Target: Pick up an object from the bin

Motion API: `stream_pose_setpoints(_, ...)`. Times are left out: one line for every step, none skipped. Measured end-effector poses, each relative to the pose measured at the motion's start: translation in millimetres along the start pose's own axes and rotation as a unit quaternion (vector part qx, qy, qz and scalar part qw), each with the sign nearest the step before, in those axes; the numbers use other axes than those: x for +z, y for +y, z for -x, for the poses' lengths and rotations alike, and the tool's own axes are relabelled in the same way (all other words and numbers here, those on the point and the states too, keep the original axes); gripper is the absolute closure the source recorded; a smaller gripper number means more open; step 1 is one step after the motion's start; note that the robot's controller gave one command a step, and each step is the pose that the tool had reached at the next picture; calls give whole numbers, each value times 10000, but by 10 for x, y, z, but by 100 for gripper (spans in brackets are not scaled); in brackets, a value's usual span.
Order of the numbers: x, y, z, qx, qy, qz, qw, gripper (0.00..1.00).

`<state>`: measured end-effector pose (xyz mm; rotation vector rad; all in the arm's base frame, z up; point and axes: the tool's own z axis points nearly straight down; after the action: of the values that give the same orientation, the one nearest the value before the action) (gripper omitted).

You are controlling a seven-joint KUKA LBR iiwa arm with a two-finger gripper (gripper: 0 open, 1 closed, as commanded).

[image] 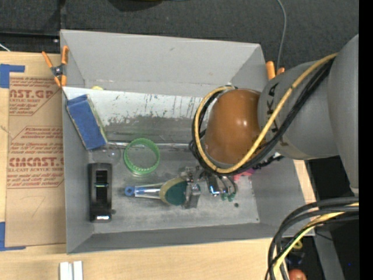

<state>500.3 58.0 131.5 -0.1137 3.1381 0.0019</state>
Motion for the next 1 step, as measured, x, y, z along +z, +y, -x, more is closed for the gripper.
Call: stream_pose_setpoints(649,165,-26,-509,113,11,9986,100)
